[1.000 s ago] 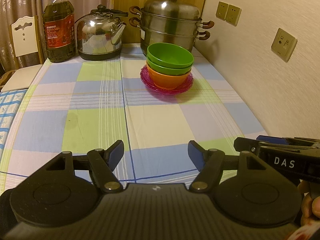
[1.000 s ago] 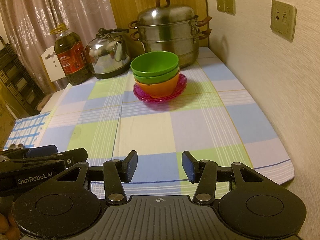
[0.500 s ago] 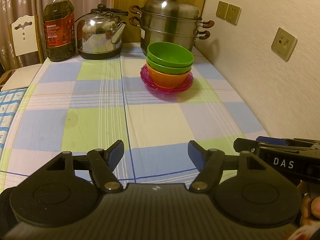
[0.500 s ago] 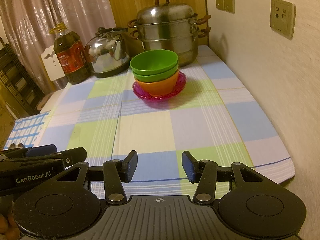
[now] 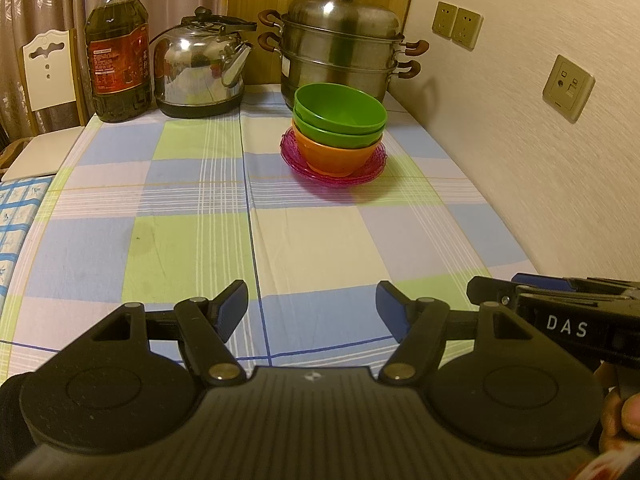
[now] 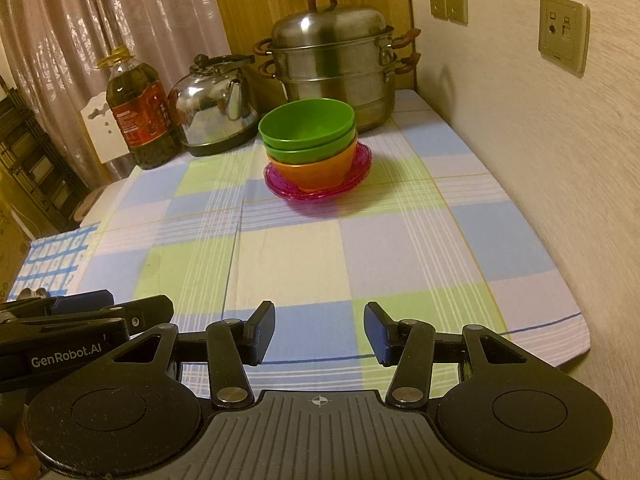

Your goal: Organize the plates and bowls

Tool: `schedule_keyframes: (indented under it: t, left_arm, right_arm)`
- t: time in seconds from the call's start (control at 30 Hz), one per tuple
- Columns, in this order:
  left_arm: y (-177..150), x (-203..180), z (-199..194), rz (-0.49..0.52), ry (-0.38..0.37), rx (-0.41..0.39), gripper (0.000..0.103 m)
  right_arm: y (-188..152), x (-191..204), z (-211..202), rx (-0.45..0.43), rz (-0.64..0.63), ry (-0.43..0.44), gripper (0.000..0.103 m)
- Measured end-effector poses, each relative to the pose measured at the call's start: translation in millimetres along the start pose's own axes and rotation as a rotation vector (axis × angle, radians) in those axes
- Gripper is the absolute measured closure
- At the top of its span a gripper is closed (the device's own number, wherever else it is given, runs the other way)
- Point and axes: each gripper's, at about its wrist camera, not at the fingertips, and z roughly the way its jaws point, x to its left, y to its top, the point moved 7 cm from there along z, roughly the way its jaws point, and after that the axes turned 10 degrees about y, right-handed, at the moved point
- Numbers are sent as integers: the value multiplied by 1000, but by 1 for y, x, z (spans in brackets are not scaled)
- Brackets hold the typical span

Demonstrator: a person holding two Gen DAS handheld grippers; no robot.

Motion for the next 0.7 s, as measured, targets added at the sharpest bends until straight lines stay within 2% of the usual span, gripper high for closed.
schedule_keyframes:
  t: [0.7]
  left_arm:
    - [2, -2, -3, -2, -3, -13, 35]
  right_arm:
    - [-1, 0, 0, -1, 3, 1, 53]
